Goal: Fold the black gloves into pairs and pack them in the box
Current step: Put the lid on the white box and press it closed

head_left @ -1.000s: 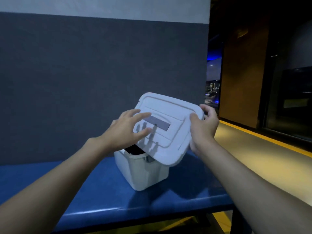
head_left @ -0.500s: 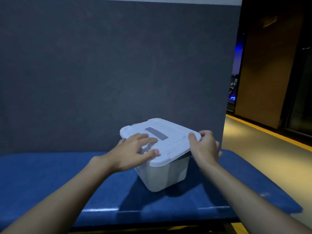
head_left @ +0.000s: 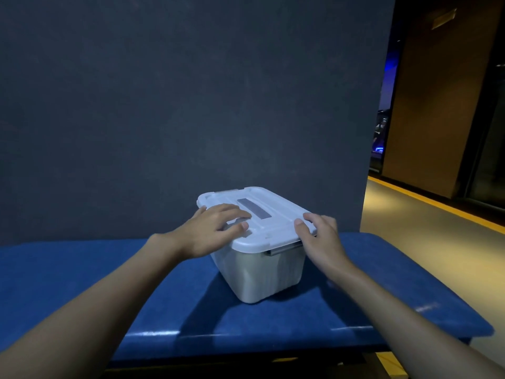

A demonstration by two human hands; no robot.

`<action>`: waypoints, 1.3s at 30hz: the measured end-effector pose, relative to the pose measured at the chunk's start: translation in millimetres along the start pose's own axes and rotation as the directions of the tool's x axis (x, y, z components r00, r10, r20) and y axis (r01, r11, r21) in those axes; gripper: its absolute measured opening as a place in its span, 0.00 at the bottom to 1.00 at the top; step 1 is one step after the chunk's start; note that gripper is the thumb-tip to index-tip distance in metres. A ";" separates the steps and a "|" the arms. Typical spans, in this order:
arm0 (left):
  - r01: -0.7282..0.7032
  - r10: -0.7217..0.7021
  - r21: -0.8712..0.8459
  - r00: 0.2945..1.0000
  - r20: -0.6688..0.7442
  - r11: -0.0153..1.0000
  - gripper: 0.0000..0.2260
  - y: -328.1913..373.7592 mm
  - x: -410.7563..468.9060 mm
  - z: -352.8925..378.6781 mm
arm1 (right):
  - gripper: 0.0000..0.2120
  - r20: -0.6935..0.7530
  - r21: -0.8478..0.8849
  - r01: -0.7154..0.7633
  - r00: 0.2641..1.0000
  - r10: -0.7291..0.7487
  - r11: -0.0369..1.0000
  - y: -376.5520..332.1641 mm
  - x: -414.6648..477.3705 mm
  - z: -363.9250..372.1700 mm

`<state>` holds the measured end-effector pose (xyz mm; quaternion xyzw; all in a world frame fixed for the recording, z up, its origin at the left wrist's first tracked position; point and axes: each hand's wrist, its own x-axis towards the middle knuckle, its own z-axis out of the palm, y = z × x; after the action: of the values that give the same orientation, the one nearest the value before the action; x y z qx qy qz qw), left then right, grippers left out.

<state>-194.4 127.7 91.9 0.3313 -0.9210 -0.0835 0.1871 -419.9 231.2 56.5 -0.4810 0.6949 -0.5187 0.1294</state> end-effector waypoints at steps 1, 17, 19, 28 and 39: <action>-0.012 0.011 0.004 1.000 0.005 1.000 0.26 -0.8 -1.1 -0.4 | 0.20 0.004 0.003 0.016 1.000 -0.016 1.000 0.9 -0.6 -1.1; -0.290 0.355 0.455 0.933 -0.063 0.842 0.26 -12.3 -4.8 3.7 | 0.26 -0.026 0.127 0.025 0.999 -0.022 0.992 10.4 8.7 -12.1; -0.309 0.420 0.506 0.900 -0.118 0.805 0.26 -2.7 -1.5 8.9 | 0.28 -0.048 0.185 0.005 0.999 0.004 0.983 14.4 8.2 -13.5; -0.209 0.476 0.643 0.836 -0.273 0.737 0.24 81.8 24.2 45.8 | 0.23 -0.135 0.494 -0.053 0.981 0.137 0.868 33.4 2.5 -30.7; -0.239 0.285 0.477 0.958 -0.025 0.846 0.33 71.4 24.1 40.5 | 0.16 0.067 0.720 -0.169 0.982 0.176 0.673 44.8 -0.9 -44.0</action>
<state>-269.0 168.2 81.6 0.2412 -0.9403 0.1839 0.1545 -473.3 258.2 37.2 -0.3212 0.4774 -0.7375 0.3537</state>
